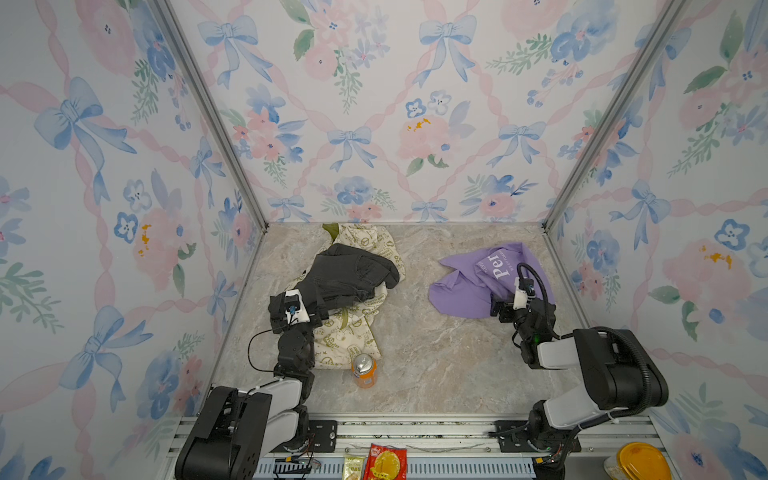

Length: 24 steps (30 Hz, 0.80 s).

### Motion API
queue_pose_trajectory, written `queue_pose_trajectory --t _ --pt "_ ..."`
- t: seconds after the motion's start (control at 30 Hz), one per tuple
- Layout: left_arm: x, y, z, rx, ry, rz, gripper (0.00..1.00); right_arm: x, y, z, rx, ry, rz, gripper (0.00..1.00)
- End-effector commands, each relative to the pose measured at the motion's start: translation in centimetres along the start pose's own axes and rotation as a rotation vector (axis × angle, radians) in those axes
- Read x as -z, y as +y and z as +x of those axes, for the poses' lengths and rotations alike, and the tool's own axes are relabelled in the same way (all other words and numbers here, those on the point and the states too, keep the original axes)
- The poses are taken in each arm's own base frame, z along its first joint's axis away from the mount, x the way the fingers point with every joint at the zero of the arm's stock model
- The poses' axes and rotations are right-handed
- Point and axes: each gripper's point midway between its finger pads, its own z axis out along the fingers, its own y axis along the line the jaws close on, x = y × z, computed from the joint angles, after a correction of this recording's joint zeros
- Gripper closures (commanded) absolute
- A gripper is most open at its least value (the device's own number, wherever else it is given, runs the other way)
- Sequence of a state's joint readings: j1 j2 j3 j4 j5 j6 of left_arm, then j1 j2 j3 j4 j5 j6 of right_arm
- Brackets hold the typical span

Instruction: Pick out a specific cloth from the pile

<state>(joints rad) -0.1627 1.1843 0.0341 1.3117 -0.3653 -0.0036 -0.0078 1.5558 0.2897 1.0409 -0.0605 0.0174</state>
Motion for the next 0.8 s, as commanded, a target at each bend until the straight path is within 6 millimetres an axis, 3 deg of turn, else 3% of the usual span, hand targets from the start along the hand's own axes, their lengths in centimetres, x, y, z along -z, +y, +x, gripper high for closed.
queue_pose_trajectory --t 0.0,0.23,0.77 --pt "-0.1 -0.4 0.9 0.004 0.024 0.027 0.02 -0.3 0.1 -1.8 -0.001 -0.052 -0.02 0.03" --pt "-1.1 -1.6 1.9 0.011 0.045 0.078 0.02 -1.3 0.7 -1.6 0.009 0.002 -0.055 0.03" --pt "-3.1 -4.1 4.6 -0.042 0.115 0.176 0.02 -1.4 0.7 -1.6 0.014 0.005 -0.048 0.03"
